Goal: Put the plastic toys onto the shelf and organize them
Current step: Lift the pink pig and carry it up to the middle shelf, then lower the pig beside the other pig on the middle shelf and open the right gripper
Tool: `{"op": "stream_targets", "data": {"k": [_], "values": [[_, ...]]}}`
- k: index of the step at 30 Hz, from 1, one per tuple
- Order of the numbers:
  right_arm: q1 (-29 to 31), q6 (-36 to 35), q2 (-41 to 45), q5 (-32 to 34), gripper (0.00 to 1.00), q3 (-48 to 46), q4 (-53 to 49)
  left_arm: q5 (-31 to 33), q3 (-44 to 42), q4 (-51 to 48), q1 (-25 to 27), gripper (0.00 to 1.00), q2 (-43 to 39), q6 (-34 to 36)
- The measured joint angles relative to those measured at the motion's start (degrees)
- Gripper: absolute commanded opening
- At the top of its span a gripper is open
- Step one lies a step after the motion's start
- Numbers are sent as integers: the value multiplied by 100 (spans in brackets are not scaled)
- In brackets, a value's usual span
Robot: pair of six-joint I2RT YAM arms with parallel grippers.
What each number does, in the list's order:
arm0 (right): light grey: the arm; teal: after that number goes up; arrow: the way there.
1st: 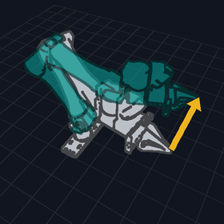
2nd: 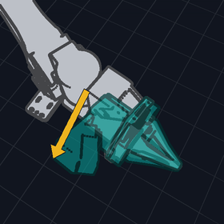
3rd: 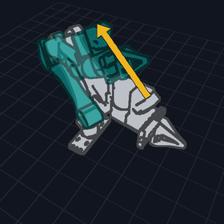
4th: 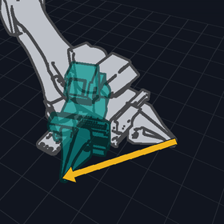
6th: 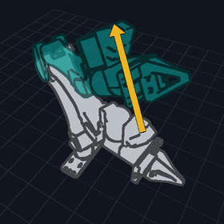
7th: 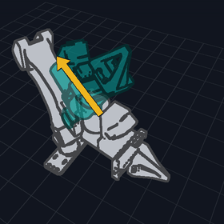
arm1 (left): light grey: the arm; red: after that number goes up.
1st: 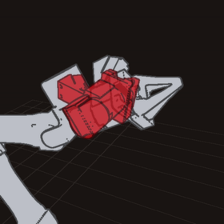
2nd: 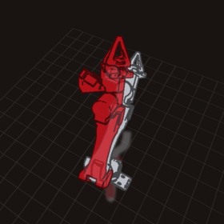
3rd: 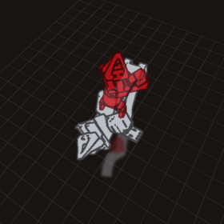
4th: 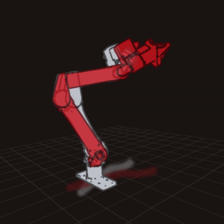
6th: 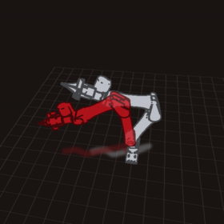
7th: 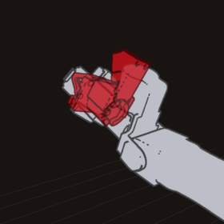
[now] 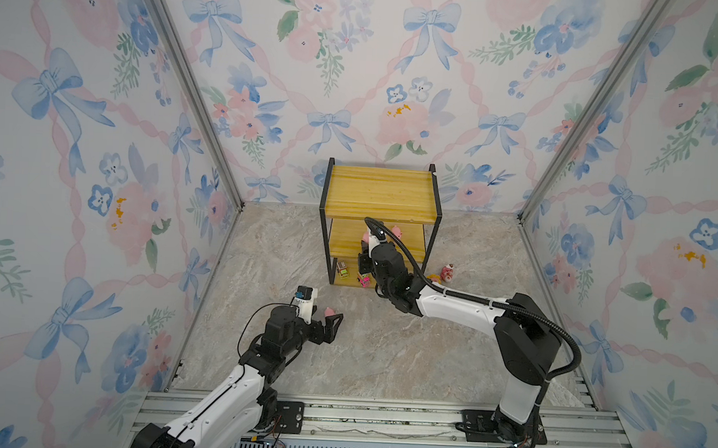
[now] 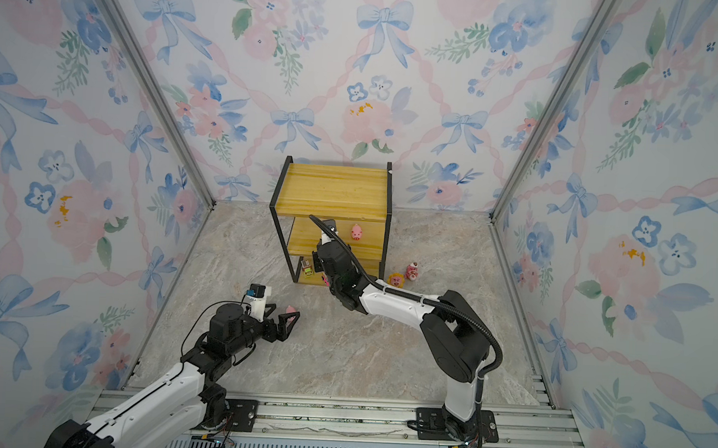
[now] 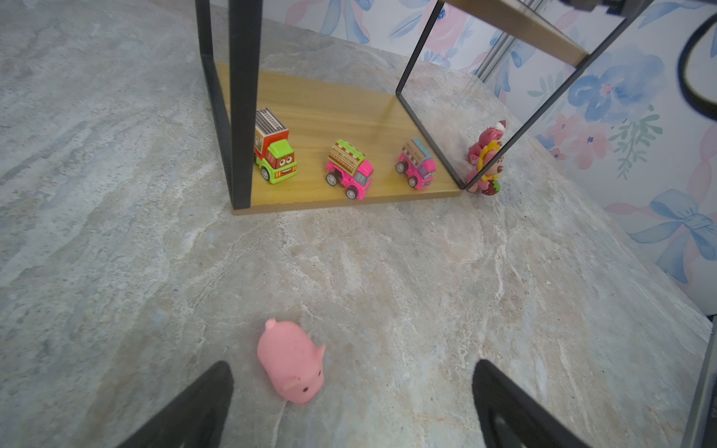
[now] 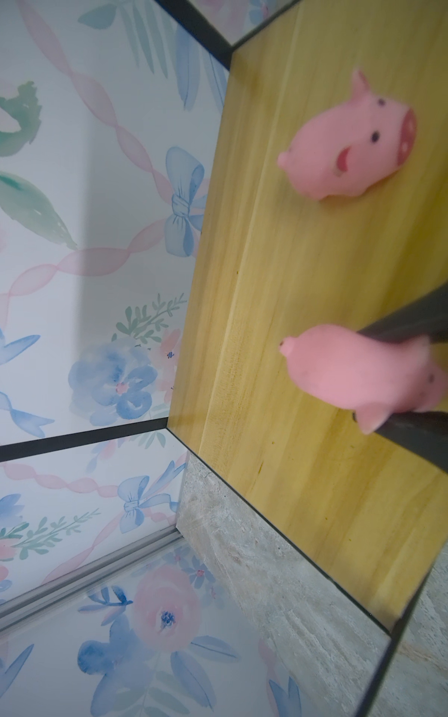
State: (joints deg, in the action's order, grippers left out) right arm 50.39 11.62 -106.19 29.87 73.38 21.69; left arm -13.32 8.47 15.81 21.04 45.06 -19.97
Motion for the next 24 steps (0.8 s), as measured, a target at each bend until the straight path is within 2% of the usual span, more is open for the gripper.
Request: {"op": "stream_targets", "data": {"k": [24], "values": [[-170, 302, -210, 129, 29, 72, 13, -2, 0, 0, 0, 97, 0, 0]]}}
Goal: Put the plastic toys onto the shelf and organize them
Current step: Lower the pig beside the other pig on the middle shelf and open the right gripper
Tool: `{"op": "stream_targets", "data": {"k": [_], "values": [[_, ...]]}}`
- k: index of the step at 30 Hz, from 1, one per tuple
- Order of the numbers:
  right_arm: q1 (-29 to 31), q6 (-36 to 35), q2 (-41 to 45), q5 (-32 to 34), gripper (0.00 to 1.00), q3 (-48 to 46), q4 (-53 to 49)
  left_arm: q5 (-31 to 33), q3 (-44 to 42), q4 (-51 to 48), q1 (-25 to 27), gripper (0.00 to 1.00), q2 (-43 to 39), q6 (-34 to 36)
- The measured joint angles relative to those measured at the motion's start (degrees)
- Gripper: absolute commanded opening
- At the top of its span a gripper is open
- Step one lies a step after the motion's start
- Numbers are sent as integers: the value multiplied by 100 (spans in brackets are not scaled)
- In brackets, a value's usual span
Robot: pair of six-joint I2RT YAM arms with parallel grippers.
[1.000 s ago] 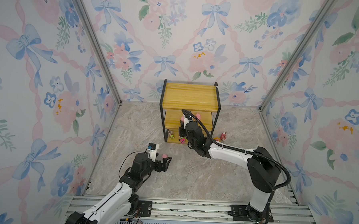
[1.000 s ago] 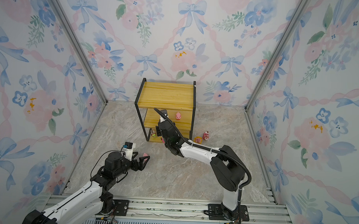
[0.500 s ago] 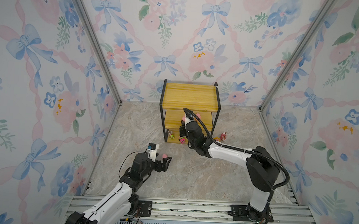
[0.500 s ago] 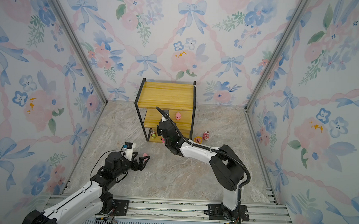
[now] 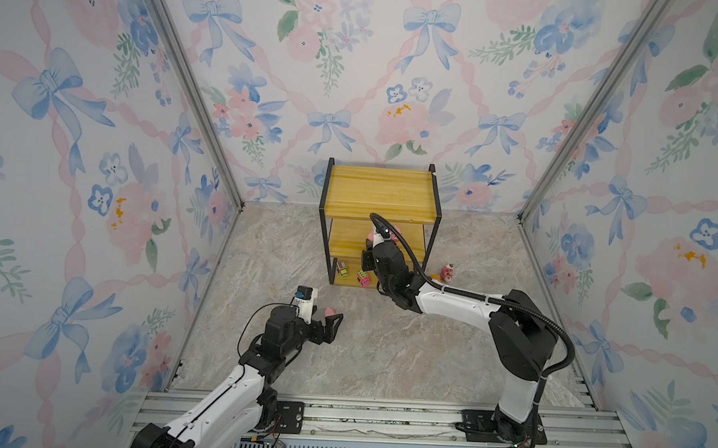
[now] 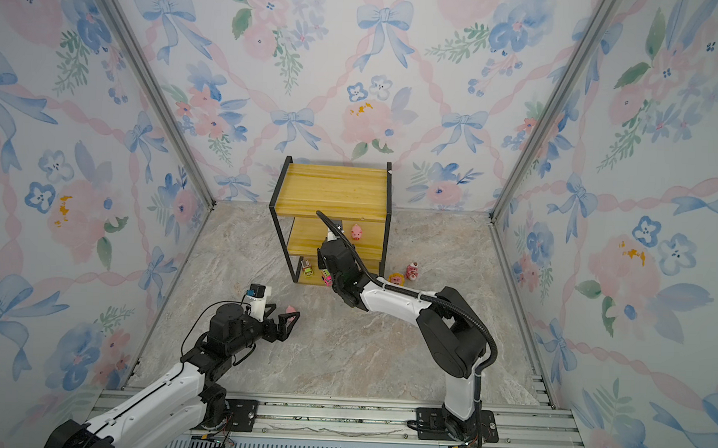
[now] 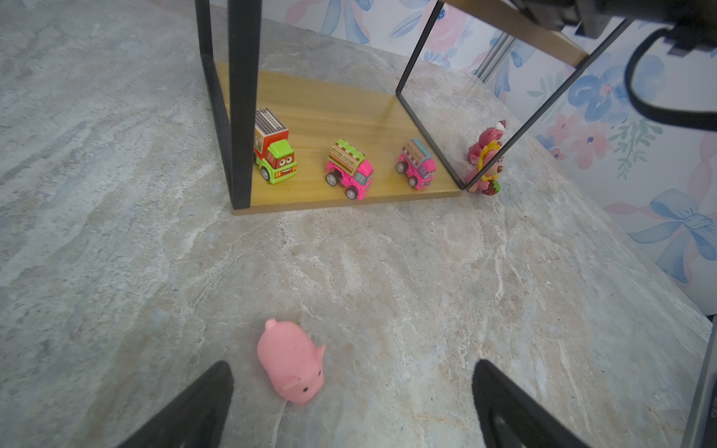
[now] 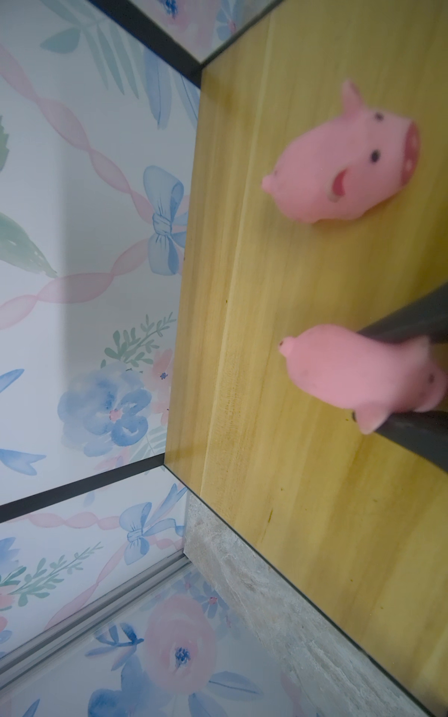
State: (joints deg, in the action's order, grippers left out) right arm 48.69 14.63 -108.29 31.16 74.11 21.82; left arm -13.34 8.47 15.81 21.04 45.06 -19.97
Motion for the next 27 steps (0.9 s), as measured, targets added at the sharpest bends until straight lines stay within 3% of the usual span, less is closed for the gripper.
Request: {"op": "stream_targets", "data": {"k": [24, 27], "values": [[-151, -7, -225, 2, 29, 219, 170, 2, 0, 0, 0, 97, 0, 0], [-151, -4, -260, -2, 36, 251, 203, 2, 0, 0, 0, 97, 0, -2]]}}
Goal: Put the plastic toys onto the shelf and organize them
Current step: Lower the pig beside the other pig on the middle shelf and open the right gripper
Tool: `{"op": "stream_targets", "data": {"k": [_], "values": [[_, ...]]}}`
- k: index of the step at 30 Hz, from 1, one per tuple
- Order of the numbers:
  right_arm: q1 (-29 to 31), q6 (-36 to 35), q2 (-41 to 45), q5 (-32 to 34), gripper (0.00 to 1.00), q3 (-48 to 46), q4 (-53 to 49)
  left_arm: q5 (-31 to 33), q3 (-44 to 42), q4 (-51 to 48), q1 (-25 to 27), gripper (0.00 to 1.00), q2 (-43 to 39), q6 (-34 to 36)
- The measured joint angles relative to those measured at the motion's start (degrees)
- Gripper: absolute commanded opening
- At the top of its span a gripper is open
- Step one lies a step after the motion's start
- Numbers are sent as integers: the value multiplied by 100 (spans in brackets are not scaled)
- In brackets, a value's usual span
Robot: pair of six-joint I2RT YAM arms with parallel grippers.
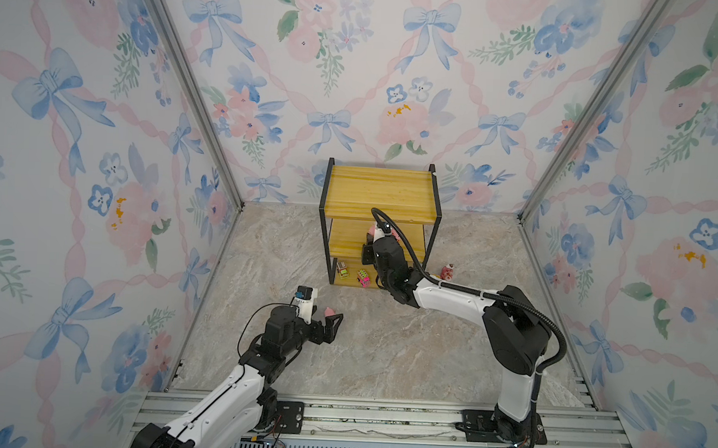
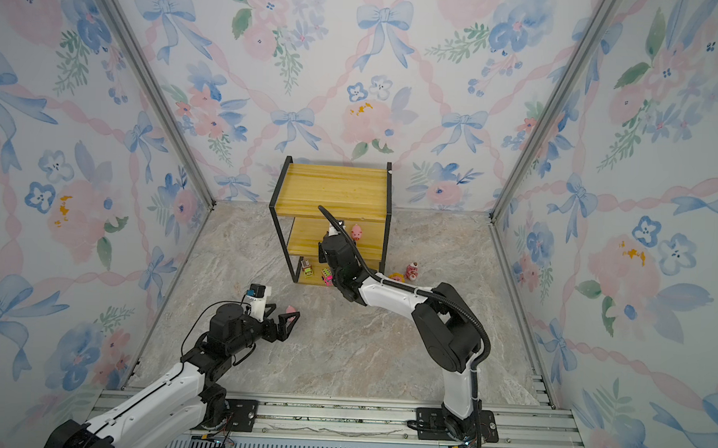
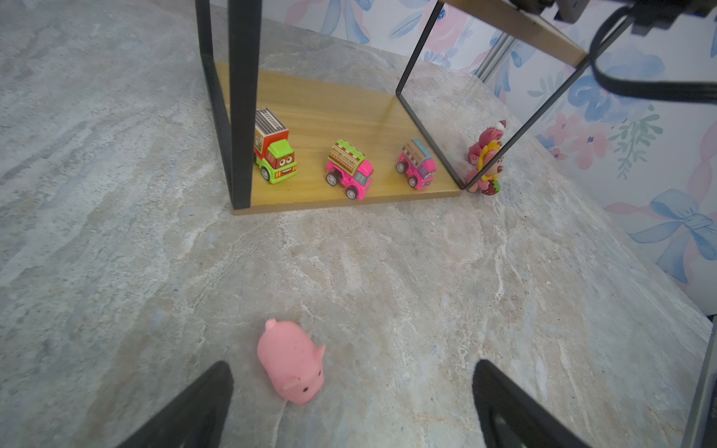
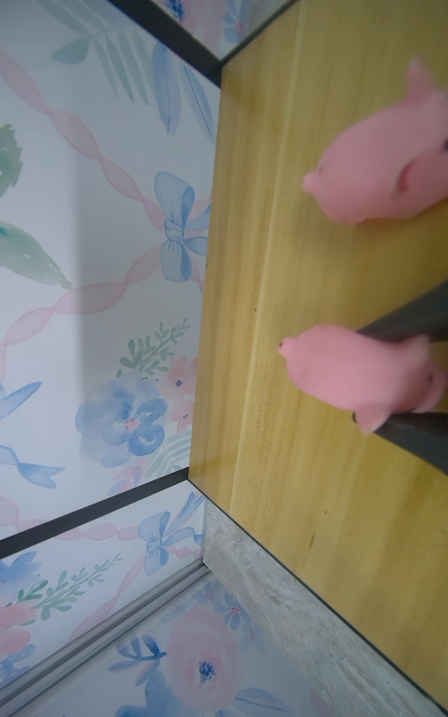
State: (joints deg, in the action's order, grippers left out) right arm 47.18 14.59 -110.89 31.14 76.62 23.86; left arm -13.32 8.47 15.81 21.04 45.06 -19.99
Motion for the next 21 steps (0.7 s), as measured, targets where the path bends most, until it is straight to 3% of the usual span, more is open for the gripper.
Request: {"op": "stream_targets", "data": {"k": [3, 21], "values": [[0, 0, -13, 0, 44, 11, 33, 0, 0, 0, 0, 97, 15, 2], [26, -68, 140, 74, 66, -227, 186, 0, 0, 0, 0, 97, 26, 2]]}}
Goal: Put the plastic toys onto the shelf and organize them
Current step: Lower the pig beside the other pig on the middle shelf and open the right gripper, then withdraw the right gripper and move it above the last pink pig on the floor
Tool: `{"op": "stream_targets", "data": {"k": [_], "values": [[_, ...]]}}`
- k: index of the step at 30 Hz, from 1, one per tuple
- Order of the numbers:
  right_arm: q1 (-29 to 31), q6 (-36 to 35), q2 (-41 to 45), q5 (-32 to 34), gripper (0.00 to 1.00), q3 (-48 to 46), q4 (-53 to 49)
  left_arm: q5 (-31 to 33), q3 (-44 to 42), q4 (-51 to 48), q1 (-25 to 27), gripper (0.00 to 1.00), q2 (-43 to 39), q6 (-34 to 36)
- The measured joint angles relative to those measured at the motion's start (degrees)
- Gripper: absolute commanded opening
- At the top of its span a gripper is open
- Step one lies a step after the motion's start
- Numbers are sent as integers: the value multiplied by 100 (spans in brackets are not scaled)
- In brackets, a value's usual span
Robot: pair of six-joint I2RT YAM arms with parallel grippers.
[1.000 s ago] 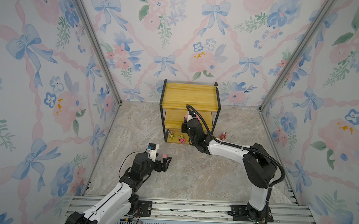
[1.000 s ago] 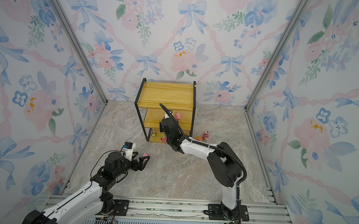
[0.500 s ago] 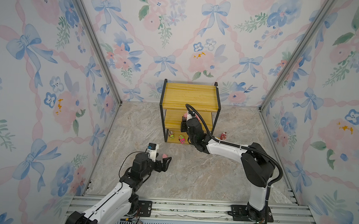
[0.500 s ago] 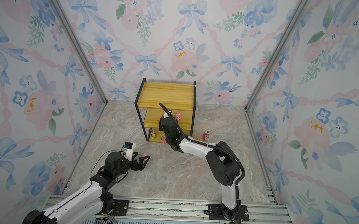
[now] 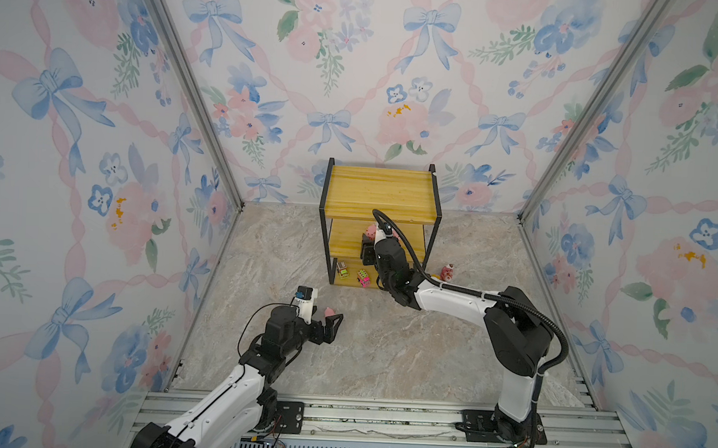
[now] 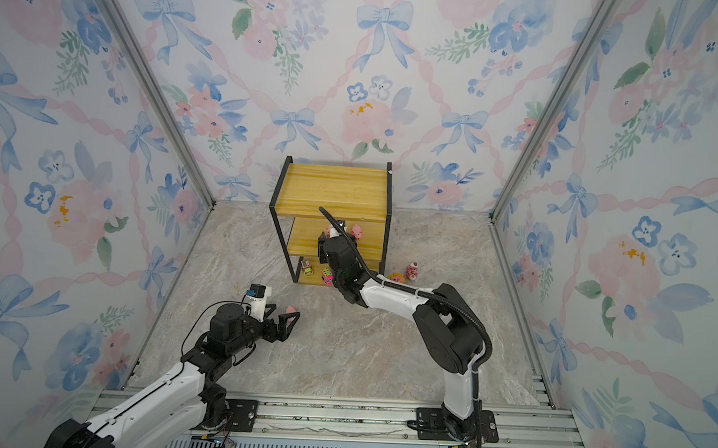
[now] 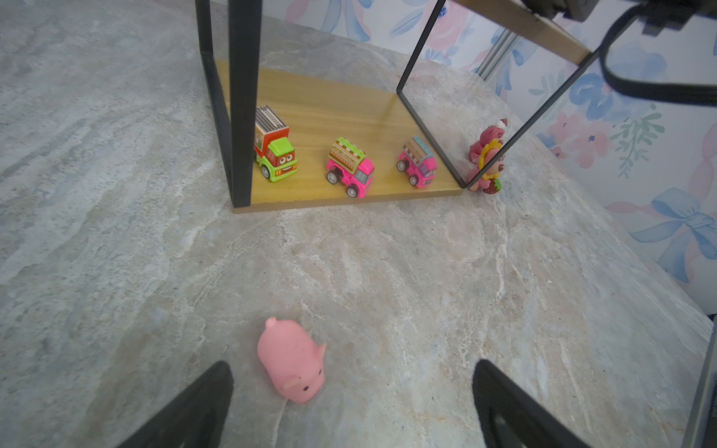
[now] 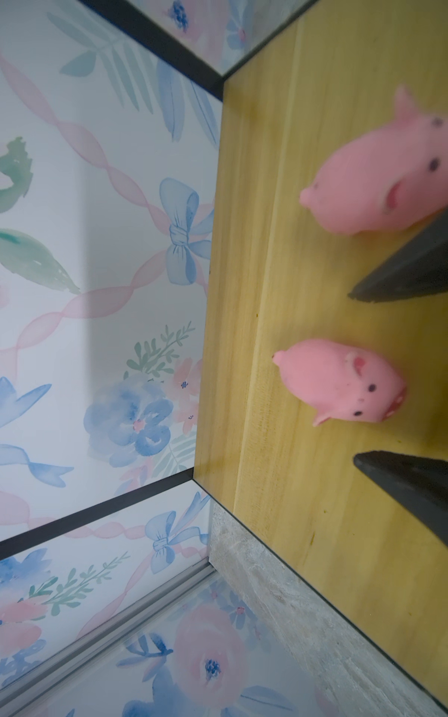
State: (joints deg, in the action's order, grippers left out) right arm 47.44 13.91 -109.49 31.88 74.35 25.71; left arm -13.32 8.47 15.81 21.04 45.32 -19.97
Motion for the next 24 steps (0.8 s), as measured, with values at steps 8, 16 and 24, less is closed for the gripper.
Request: {"op": "stream_targets", "data": {"k": [8, 16, 24], "values": [[260, -173, 501, 140, 71, -595, -98, -2, 0, 0, 0, 97, 0, 0], [1029, -673, 1718, 275, 75, -1499, -625, 0, 0, -2, 0, 97, -79, 0], [1412, -549, 3696, -4, 75, -2964, -1460, 247, -2, -7, 0, 98, -409, -24]]}}
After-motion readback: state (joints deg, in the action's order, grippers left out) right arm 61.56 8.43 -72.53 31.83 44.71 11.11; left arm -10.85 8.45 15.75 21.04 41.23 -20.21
